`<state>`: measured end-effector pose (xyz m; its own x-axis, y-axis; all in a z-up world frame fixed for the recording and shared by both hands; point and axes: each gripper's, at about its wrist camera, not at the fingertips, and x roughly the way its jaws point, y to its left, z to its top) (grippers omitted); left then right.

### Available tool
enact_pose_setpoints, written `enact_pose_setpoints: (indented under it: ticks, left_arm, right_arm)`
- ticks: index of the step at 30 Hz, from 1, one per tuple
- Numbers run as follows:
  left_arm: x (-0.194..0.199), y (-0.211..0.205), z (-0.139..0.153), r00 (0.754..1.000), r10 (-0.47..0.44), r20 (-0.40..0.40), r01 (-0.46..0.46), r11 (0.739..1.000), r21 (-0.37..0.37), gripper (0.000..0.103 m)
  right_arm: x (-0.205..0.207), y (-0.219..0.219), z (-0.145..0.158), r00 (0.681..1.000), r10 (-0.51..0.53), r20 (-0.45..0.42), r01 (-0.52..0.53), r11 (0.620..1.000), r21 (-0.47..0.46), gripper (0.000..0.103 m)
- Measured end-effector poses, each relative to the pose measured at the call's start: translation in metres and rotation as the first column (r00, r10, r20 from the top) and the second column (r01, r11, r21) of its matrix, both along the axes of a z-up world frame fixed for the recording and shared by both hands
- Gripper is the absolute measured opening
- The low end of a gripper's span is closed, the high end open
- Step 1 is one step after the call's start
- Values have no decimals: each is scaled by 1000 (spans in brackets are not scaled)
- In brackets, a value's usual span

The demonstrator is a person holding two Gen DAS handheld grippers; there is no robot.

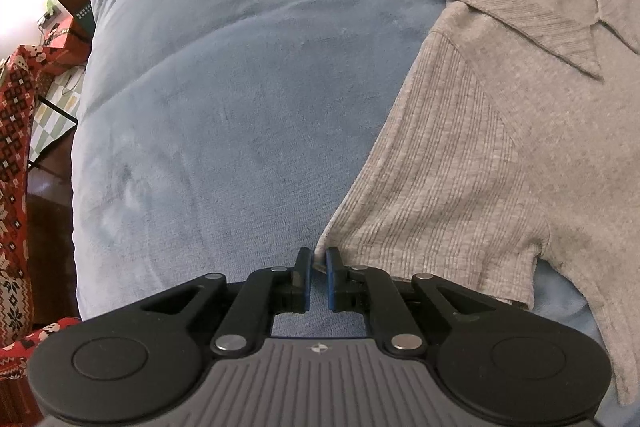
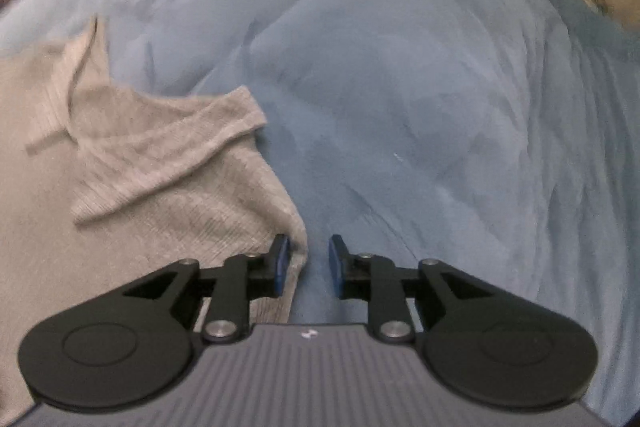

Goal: Fold clothes

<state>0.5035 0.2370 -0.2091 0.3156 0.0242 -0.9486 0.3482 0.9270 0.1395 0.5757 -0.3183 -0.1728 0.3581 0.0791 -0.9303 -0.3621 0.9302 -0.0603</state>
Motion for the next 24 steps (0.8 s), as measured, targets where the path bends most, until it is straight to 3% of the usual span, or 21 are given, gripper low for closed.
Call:
enact_pose_setpoints:
  ticks: [2, 5, 8, 13, 14, 16, 20, 24]
  left_arm:
    - [0, 1, 0, 1000, 1, -1, -1, 1000, 0, 8]
    - [-1, 1, 0, 1000, 4, -3, -4, 1000, 3, 8]
    - [-1, 0, 0, 1000, 11, -3, -11, 1000, 8, 8]
    - [1, -3, -3, 1000, 21, -7, -21, 1000, 19, 8]
    - [2, -3, -3, 1000, 22, -9, -21, 999, 23, 8]
    - [2, -5, -2, 1000, 17, -10, -17, 999, 32, 8]
    - [-2, -5, 4, 1000, -1, -4, 1, 999, 38, 8]
    - [-4, 0, 6, 1000, 16, 2, -16, 999, 31, 8]
  right_arm:
    - [-8, -23, 16, 998, -69, 11, 68, 996, 51, 25]
    - [-34, -52, 30, 997, -83, -7, 83, 995, 57, 25]
    - [-61, -63, 23, 997, -38, -72, 39, 999, 11, 25]
    - [-87, -67, -3, 991, -32, -133, 36, 999, 29, 25]
    - [-89, -66, -9, 989, -27, -147, 32, 999, 32, 24]
    - [-90, -66, -9, 988, -37, -151, 43, 999, 34, 1]
    - [-98, -67, 10, 995, -57, -88, 57, 998, 0, 1]
    - [-100, -85, 27, 987, -151, -47, 151, 988, -9, 1]
